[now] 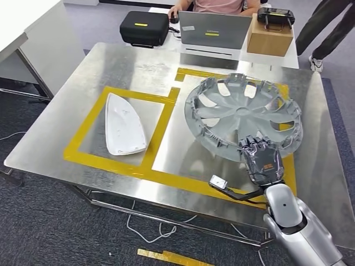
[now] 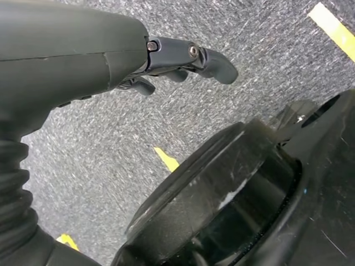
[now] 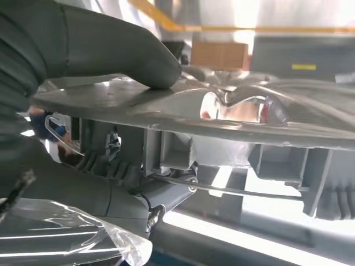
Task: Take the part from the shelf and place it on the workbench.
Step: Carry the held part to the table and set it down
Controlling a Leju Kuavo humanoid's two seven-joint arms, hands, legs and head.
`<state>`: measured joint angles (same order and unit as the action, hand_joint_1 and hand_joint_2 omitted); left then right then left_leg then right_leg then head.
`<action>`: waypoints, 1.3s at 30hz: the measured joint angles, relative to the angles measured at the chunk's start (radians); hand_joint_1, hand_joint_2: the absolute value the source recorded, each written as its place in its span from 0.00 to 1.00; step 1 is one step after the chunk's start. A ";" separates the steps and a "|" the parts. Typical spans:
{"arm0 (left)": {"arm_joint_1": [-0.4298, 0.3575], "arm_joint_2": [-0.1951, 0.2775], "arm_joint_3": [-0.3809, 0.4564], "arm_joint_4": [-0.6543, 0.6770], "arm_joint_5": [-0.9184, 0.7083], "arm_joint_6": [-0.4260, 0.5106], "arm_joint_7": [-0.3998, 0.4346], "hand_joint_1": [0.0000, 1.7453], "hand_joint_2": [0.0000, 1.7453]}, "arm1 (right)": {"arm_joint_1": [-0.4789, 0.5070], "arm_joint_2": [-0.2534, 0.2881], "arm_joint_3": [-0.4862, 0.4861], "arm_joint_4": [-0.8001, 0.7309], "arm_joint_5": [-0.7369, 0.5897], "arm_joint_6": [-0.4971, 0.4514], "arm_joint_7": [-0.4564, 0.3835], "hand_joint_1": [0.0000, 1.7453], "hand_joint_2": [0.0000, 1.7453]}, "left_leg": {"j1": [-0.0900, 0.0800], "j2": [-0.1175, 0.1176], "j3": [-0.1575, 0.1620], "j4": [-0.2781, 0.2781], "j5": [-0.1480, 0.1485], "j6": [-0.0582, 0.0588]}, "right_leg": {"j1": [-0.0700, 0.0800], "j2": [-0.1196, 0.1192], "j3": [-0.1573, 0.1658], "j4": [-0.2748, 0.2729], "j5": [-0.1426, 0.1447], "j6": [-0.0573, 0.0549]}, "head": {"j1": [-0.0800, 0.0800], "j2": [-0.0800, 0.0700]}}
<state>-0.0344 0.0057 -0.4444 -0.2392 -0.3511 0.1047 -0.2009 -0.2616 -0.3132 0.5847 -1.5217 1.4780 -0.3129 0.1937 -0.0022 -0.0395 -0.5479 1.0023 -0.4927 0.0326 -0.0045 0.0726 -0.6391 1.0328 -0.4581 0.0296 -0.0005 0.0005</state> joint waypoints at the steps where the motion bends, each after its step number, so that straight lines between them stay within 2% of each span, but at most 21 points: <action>1: 0.001 -0.001 0.000 0.000 0.000 0.000 0.000 0.00 1.00 | 0.003 0.003 -0.005 0.000 -0.011 0.009 -0.005 1.00 1.00 | 0.003 0.007 0.001 -0.006 0.004 0.003 | 0.001 -0.020 -0.017 0.031 -0.020 0.005 | 0.003 0.000; 3: 0.002 0.000 0.000 0.000 0.000 0.000 0.002 0.00 1.00 | 0.005 0.010 -0.014 0.001 -0.031 0.023 -0.013 1.00 1.00 | 0.004 0.020 0.001 -0.008 0.006 0.006 | -0.003 -0.057 -0.072 0.150 -0.080 0.013 | 0.009 0.000; 4: 0.003 0.000 0.000 0.000 0.000 0.000 0.002 0.00 1.00 | 0.006 0.013 -0.017 0.003 -0.042 0.028 -0.016 1.00 1.00 | 0.003 0.026 0.000 -0.008 0.005 0.006 | -0.006 -0.063 -0.100 0.211 -0.102 0.017 | 0.009 0.000; 5: 0.003 0.000 0.000 0.000 0.000 0.000 0.002 0.00 1.00 | 0.009 0.015 -0.021 0.005 -0.052 0.033 -0.018 1.00 1.00 | 0.004 0.031 0.001 -0.007 0.005 0.006 | -0.008 -0.066 -0.116 0.247 -0.108 0.021 | 0.009 0.000; 6: 0.003 0.000 0.000 0.000 0.000 0.000 0.003 0.00 1.00 | 0.012 0.017 -0.024 0.008 -0.060 0.038 -0.020 1.00 1.00 | 0.004 0.035 0.001 -0.007 0.004 0.004 | -0.011 -0.068 -0.113 0.246 -0.096 0.024 | 0.009 0.000; 7: 0.003 0.000 0.000 0.001 0.000 0.000 0.004 0.00 1.00 | 0.016 0.018 -0.028 0.010 -0.066 0.041 -0.022 1.00 1.00 | 0.005 0.038 0.003 -0.006 0.002 0.002 | -0.014 -0.070 -0.092 0.205 -0.068 0.027 | 0.009 0.000; 8: 0.003 0.000 0.000 0.001 0.000 0.000 0.005 0.00 1.00 | 0.019 0.018 -0.030 0.013 -0.069 0.042 -0.024 1.00 1.00 | 0.006 0.039 0.005 -0.006 0.000 -0.002 | -0.017 -0.075 -0.056 0.137 -0.035 0.029 | 0.009 0.000; 9: 0.003 0.000 0.000 0.001 0.000 0.000 0.006 0.00 1.00 | 0.020 0.019 -0.032 0.014 -0.071 0.043 -0.025 1.00 1.00 | 0.004 0.041 0.005 -0.004 -0.003 -0.007 | -0.017 -0.079 -0.018 0.071 -0.013 0.030 | 0.010 0.000; 10: 0.003 0.001 0.000 0.001 0.000 0.000 0.007 0.00 1.00 | 0.020 0.020 -0.034 0.016 -0.071 0.043 -0.026 1.00 1.00 | 0.002 0.042 0.004 -0.001 -0.005 -0.011 | -0.017 -0.082 0.010 0.020 -0.002 0.027 | 0.009 0.000; 11: 0.003 0.002 0.001 0.001 0.000 0.000 0.008 0.00 1.00 | 0.021 0.021 -0.037 0.017 -0.072 0.043 -0.027 1.00 1.00 | -0.001 0.043 0.001 0.002 -0.007 -0.015 | -0.017 -0.083 0.026 -0.008 -0.001 0.023 | 0.009 0.000; 13: 0.003 0.005 0.001 0.002 0.001 0.000 0.009 0.00 1.00 | 0.023 0.024 -0.040 0.019 -0.073 0.044 -0.028 1.00 1.00 | -0.004 0.044 -0.002 0.007 -0.007 -0.012 | -0.017 -0.081 0.030 -0.016 -0.004 0.015 | 0.006 0.000; 15: 0.003 0.007 0.002 0.002 0.001 0.001 0.010 0.00 1.00 | 0.026 0.026 -0.042 0.023 -0.074 0.044 -0.028 1.00 1.00 | -0.004 0.044 -0.001 0.004 -0.006 -0.004 | -0.016 -0.079 0.030 -0.017 -0.004 0.014 | 0.005 0.000; 19: 0.002 0.007 0.002 0.002 -0.001 0.007 0.018 0.00 1.00 | 0.027 0.028 -0.045 0.026 -0.080 0.050 -0.033 1.00 1.00 | -0.004 0.045 0.002 -0.005 -0.003 -0.001 | -0.013 -0.077 0.029 -0.017 -0.006 0.005 | 0.006 0.000; 22: 0.000 0.007 0.002 0.002 -0.006 0.013 0.030 0.00 1.00 | 0.027 0.029 -0.045 0.028 -0.091 0.058 -0.044 1.00 1.00 | -0.002 0.045 0.002 -0.008 0.000 -0.006 | -0.011 -0.078 0.030 -0.016 -0.007 -0.002 | 0.006 0.000; 26: -0.003 0.006 0.002 0.002 -0.014 0.016 0.046 0.00 1.00 | 0.026 0.029 -0.038 0.034 -0.096 0.060 -0.067 1.00 1.00 | 0.000 0.045 0.002 -0.009 0.002 -0.026 | -0.009 -0.078 0.030 -0.016 -0.005 -0.006 | 0.006 0.000; 28: -0.005 0.006 0.002 0.002 -0.020 0.017 0.055 0.00 1.00 | 0.024 0.029 -0.030 0.038 -0.100 0.059 -0.081 1.00 1.00 | 0.000 0.045 0.002 -0.009 0.002 -0.031 | -0.009 -0.078 0.030 -0.016 -0.005 -0.006 | 0.006 0.000; 39: -0.013 0.006 0.002 0.002 -0.049 0.028 0.097 0.00 1.00 | -0.002 0.029 0.038 0.044 -0.103 0.019 -0.139 1.00 1.00 | -0.006 0.045 0.004 -0.008 0.003 -0.032 | -0.015 -0.079 0.030 -0.016 -0.002 -0.004 | 0.006 0.000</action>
<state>-0.0471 0.0114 -0.4429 -0.2369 -0.4003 0.1324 -0.1036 -0.2640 -0.2846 0.6225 -1.4780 1.3754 -0.2937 0.0544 -0.0080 0.0053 -0.5444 0.9938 -0.4898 0.0005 -0.0198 -0.0065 -0.6086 1.0170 -0.4600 0.0253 0.0058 0.0004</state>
